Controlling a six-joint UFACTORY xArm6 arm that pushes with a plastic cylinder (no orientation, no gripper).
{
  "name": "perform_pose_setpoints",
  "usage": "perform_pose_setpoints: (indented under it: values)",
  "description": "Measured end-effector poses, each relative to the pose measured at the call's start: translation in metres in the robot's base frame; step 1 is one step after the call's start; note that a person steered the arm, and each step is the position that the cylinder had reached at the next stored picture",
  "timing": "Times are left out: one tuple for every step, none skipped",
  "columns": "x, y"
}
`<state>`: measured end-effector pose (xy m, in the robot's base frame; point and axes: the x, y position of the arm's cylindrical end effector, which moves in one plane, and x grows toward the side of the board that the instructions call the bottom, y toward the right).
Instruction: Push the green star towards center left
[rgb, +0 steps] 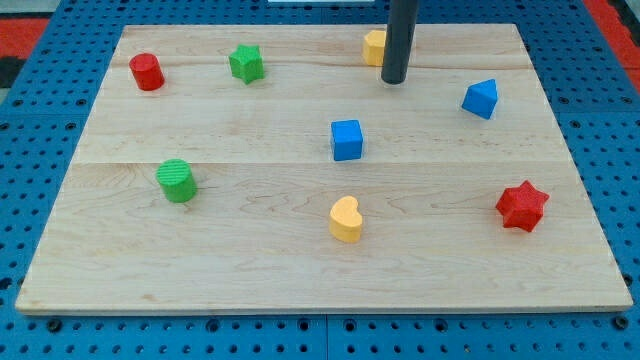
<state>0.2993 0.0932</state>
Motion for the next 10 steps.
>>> perform_pose_setpoints:
  values:
    - [-0.002, 0.0]
    - [-0.026, -0.016]
    - [-0.05, -0.045]
    - [-0.062, -0.085]
    - [-0.041, -0.101]
    - [-0.054, -0.115]
    - [-0.053, -0.138]
    - [-0.061, -0.157]
    - [-0.036, -0.177]
    - [-0.006, -0.213]
